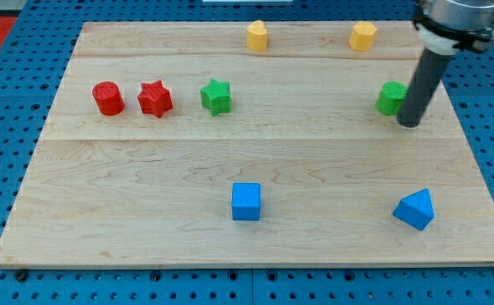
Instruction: Move the green circle diagonally to the bottom right of the yellow heart
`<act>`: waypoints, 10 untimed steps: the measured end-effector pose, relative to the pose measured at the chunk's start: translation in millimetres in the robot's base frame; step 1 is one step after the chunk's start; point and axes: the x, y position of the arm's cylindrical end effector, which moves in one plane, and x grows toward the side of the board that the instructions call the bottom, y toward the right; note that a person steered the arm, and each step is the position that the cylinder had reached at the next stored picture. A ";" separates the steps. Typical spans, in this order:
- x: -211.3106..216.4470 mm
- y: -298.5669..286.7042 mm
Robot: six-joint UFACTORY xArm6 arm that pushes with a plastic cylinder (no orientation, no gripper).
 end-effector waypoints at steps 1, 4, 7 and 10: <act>-21.6 5.4; -37.2 -16.7; -33.2 -73.7; -92.9 -45.5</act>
